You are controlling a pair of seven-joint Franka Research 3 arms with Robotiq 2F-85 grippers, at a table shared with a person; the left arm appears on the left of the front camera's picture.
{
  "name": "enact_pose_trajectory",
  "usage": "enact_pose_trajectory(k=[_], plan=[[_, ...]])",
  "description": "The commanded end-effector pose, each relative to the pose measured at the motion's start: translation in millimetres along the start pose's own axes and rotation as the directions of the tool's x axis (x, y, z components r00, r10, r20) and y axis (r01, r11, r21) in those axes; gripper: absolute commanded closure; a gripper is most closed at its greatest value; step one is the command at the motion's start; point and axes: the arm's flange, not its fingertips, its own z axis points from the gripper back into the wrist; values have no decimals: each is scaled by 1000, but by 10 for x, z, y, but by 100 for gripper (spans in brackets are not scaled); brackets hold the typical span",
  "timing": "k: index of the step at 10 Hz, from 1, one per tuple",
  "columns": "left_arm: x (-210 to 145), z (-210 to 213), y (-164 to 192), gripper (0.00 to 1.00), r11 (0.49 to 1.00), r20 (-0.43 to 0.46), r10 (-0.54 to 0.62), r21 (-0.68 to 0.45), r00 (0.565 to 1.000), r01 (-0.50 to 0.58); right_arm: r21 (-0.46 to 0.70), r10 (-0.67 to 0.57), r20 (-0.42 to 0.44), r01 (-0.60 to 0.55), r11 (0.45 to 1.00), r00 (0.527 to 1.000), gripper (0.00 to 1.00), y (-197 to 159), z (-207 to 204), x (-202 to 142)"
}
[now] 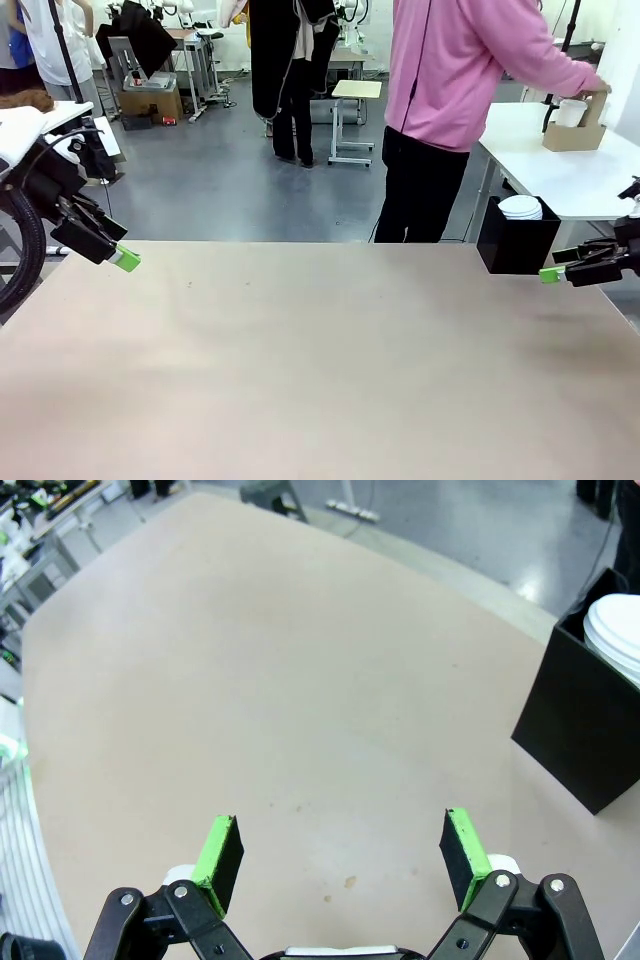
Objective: Pour a drink into a cup and package it in a carrier.
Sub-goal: Insert the held 600 ml Paper Cup into the Cup Carrier.
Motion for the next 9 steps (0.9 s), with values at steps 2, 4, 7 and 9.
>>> enact_pose_trajectory(k=[2,4,7,9], plan=[[-3,6,-8,0,1000,9,1,-8,1000,0,9,16,7,-16,1000,1000,0,2,16,4],[-3,6,-8,0,1000,9,1,-8,1000,0,9,16,7,-16,1000,1000,0,2,16,4],[-3,6,-8,0,1000,9,1,-8,1000,0,9,16,7,-16,1000,1000,0,2,16,4],[-3,6,-8,0,1000,9,1,-8,1000,0,9,16,7,-16,1000,1000,0,2,16,4]])
